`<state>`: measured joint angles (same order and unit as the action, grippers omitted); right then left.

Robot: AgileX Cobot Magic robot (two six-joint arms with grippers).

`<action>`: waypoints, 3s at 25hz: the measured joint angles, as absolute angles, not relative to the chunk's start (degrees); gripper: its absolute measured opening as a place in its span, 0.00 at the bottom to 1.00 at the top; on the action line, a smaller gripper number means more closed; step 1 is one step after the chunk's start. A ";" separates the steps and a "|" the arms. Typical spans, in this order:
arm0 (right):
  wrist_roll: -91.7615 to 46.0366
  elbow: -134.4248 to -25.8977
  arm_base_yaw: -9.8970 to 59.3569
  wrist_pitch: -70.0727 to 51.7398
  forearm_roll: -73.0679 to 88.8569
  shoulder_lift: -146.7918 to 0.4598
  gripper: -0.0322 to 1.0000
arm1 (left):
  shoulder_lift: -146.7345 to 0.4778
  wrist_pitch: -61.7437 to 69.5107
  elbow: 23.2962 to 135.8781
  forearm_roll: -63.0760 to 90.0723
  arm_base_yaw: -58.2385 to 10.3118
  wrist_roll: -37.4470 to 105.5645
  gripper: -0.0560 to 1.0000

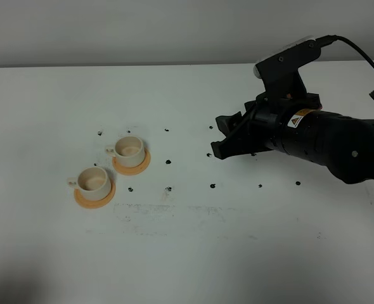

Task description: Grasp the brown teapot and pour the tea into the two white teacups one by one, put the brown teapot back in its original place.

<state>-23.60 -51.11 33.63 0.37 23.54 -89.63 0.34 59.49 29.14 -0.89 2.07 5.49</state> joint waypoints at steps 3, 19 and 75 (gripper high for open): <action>-23.48 -51.11 33.86 0.44 23.87 -89.95 0.50 | 0.34 59.49 29.14 -0.89 2.07 5.49 0.53; -25.34 -55.85 33.86 -3.35 24.29 -95.16 0.50 | 0.34 59.49 29.14 -0.89 2.07 5.53 0.53; 1.57 -93.87 24.84 -24.48 -1.97 -123.60 0.50 | 0.34 59.49 29.14 -0.89 2.07 5.55 0.53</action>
